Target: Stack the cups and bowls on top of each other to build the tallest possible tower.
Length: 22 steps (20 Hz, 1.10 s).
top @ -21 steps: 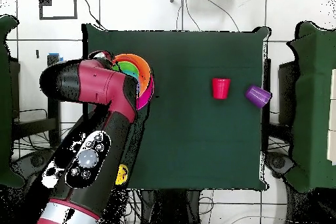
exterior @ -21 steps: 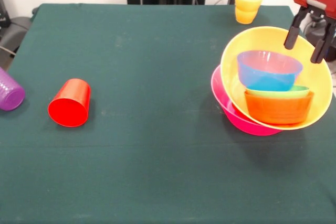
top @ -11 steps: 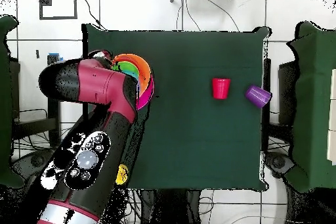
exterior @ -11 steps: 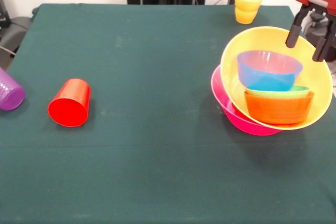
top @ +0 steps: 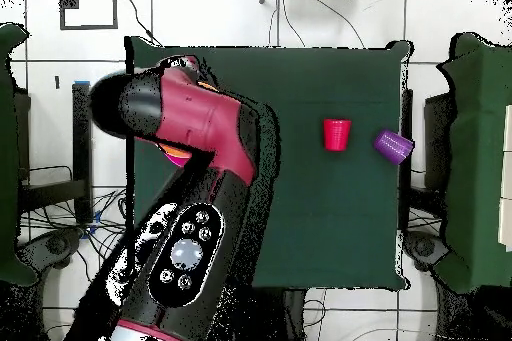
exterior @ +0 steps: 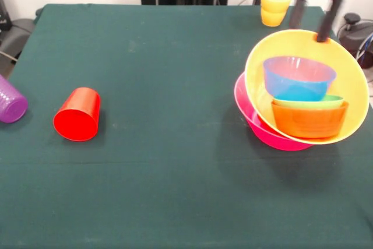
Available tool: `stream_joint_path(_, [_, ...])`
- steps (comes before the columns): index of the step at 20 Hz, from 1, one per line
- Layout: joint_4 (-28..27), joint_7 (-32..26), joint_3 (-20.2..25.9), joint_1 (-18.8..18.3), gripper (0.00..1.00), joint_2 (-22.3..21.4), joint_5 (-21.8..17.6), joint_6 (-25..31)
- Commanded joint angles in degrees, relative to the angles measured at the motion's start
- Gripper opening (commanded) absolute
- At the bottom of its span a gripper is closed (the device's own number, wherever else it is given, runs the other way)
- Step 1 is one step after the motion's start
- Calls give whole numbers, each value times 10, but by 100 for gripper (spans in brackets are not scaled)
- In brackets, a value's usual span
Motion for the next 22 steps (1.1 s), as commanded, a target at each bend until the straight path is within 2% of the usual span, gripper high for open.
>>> stream_joint_path(1, [13, -79, 90, -65, 100, -20, -47, 100])
stream_joint_path(8, [-41, -129, 118, -121, 100, -5, -84, 133])
stream_joint_path(11, [-42, -139, 135, -137, 100, -3, -95, 127])
stream_joint_path(17, [-21, -95, 138, -123, 100, -21, -113, 123])
stream_joint_path(22, [14, -59, 134, -107, 100, -38, -121, 94])
